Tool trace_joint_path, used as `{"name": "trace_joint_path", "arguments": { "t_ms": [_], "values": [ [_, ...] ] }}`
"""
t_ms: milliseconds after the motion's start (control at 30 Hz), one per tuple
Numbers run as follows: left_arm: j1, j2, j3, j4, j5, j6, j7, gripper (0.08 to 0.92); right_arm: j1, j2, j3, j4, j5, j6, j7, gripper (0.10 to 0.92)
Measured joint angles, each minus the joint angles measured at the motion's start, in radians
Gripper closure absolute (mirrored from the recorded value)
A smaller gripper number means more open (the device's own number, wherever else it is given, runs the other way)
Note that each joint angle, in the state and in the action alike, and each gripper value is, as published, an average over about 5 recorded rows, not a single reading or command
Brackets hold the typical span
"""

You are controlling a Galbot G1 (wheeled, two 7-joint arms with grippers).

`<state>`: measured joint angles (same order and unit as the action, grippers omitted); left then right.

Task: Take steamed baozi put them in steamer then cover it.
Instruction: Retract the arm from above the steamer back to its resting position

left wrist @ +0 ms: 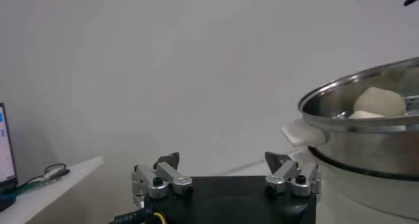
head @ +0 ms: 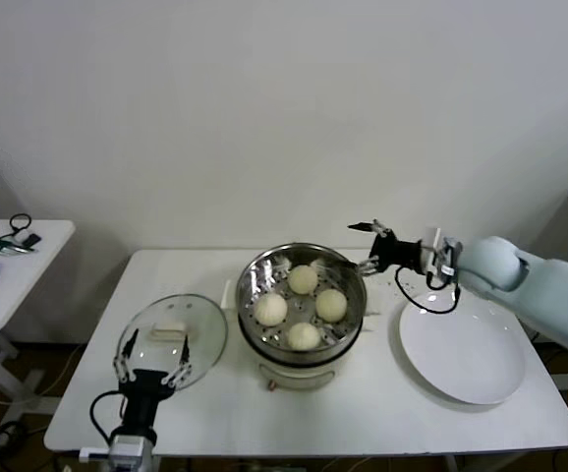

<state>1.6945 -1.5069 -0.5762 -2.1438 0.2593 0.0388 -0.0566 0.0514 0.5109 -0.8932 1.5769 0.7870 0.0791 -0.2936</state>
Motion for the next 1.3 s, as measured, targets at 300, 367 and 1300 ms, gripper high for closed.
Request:
{"name": "trace_joint_path", "arguments": {
  "t_ms": [300,367,1300],
  "values": [
    [-0.022,-0.005,-0.003,0.0,0.061,0.006,-0.019,0.177,-0.457,0.03,0.481,0.036,-0.069,0.042,0.138,0.203],
    [-0.023,-0.002,-0.006,0.0,0.083,0.005,-0.021,0.177,-0.549,0.052,0.579,0.044,-0.085,0.041,0.158,0.203],
    [-0.023,0.07,-0.003,0.057,0.893,0.058,-0.028,0.177,-1.325,0.382,1.397,0.157,-0.214,-0.063,0.166,0.203]
  ]
}}
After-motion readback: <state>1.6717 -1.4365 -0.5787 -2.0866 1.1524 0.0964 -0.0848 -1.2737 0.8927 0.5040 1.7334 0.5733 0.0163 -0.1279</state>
